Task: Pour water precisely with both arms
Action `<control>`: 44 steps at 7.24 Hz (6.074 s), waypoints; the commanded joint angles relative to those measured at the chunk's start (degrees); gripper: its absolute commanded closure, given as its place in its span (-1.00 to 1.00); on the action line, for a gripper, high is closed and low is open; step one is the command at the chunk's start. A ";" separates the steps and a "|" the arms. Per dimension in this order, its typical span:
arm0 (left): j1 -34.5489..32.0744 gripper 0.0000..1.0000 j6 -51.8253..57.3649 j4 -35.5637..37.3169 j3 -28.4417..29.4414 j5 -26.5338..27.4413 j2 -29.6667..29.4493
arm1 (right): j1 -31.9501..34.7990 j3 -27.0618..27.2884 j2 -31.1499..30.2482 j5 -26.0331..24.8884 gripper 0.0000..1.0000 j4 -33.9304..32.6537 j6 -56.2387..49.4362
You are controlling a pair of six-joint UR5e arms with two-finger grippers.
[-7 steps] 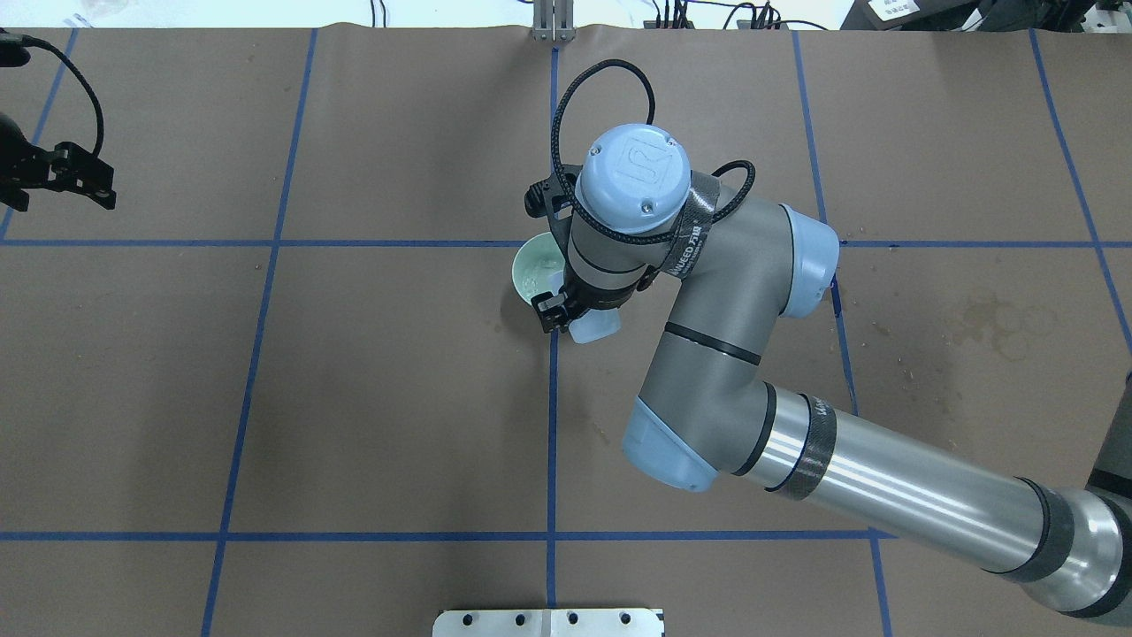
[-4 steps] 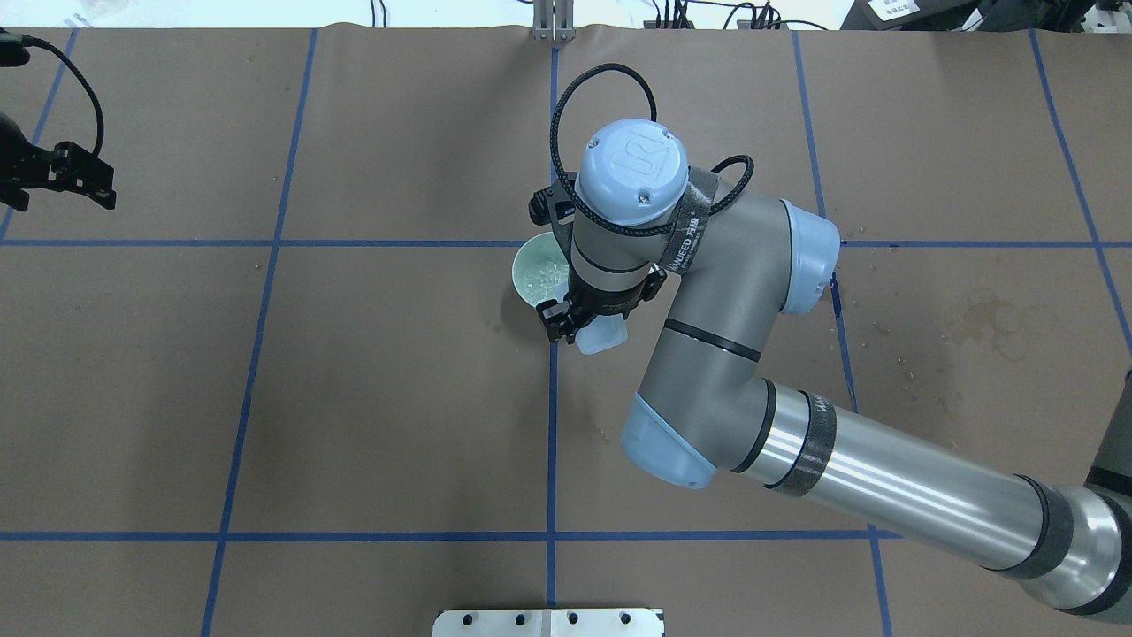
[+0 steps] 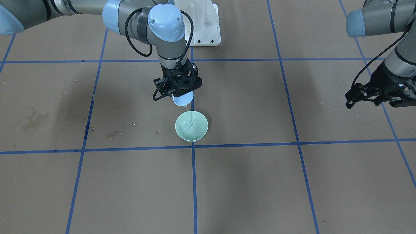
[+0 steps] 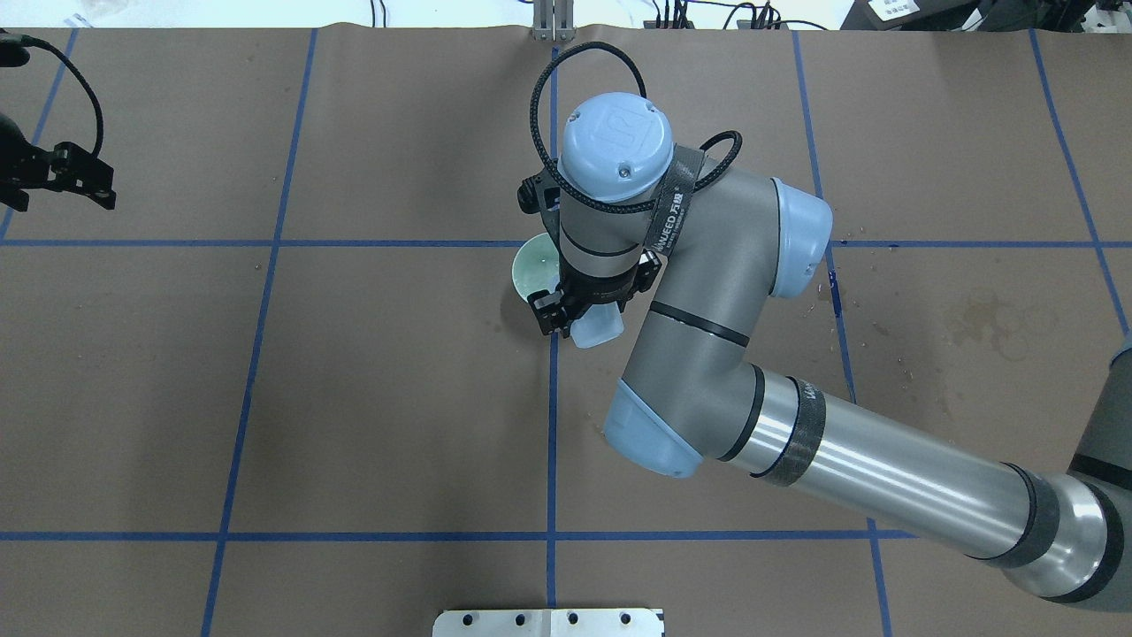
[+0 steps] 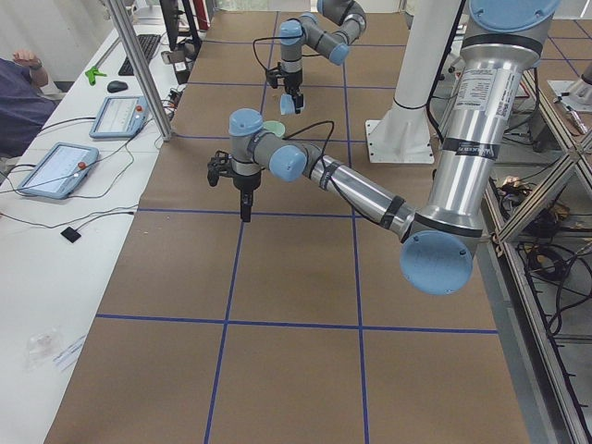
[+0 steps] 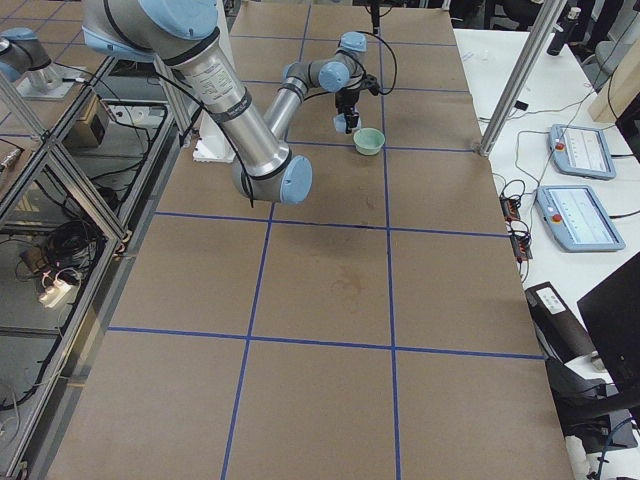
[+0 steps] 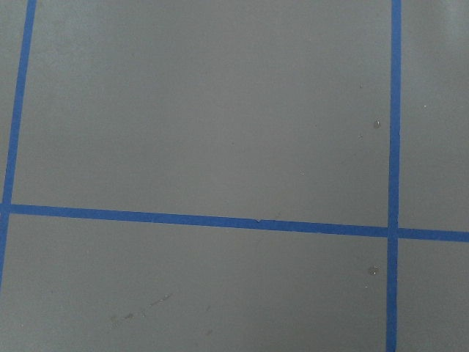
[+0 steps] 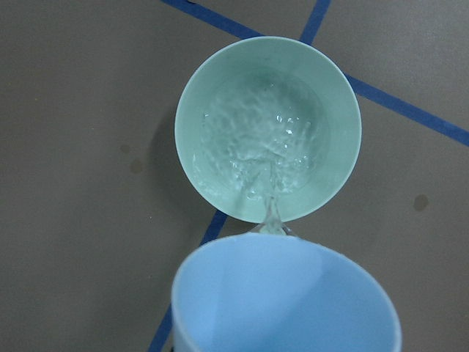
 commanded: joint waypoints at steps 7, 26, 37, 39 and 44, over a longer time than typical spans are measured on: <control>0.08 -1.00 -0.56 0.00 -0.09 -0.09 0.12 | 0.53 5.48 -8.53 -13.99 1.00 21.25 6.58; 0.34 -1.00 -1.09 0.00 -1.50 2.98 -0.06 | 4.42 4.19 -60.41 -68.95 1.00 50.78 48.80; 0.52 -1.00 -0.82 0.00 -1.41 3.08 -0.15 | -6.15 -3.89 -60.58 -75.99 1.00 50.52 57.41; 0.60 -1.00 -0.82 0.00 -1.32 3.08 -0.15 | -6.15 -5.21 -60.58 -76.07 1.00 50.52 58.64; 0.60 -1.00 -0.74 0.00 -1.23 3.08 -0.15 | -7.55 -6.61 -60.49 -76.25 1.00 50.60 60.23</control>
